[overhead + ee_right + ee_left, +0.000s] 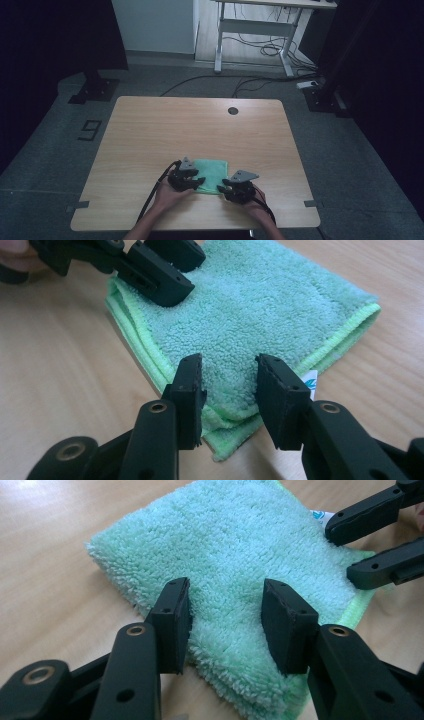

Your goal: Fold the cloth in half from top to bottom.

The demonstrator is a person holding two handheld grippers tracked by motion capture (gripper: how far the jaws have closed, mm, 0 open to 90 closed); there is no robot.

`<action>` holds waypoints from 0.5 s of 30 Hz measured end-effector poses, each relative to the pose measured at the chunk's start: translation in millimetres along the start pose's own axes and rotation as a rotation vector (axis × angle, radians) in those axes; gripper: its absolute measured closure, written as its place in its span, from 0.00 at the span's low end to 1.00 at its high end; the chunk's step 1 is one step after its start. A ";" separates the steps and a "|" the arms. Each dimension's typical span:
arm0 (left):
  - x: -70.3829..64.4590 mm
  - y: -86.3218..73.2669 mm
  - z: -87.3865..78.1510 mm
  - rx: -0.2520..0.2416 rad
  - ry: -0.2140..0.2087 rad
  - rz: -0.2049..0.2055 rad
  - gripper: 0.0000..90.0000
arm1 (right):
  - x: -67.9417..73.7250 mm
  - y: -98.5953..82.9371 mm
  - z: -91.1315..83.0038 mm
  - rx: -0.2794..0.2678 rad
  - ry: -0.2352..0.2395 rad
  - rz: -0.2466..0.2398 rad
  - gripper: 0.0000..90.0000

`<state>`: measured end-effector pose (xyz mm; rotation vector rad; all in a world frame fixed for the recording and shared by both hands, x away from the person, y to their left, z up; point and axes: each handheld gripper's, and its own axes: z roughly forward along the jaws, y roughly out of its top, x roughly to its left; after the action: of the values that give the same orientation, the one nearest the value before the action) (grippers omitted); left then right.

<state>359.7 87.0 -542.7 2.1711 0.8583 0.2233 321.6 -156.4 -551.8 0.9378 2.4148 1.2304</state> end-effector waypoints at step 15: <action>17.9 24.4 17.1 0.008 0.021 -0.023 0.59 | -21.6 11.7 13.0 -0.013 -0.074 0.037 0.68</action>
<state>392.7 76.7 -538.8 2.1684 0.8970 0.2321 349.3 -157.6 -551.3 1.0103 2.3391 1.2008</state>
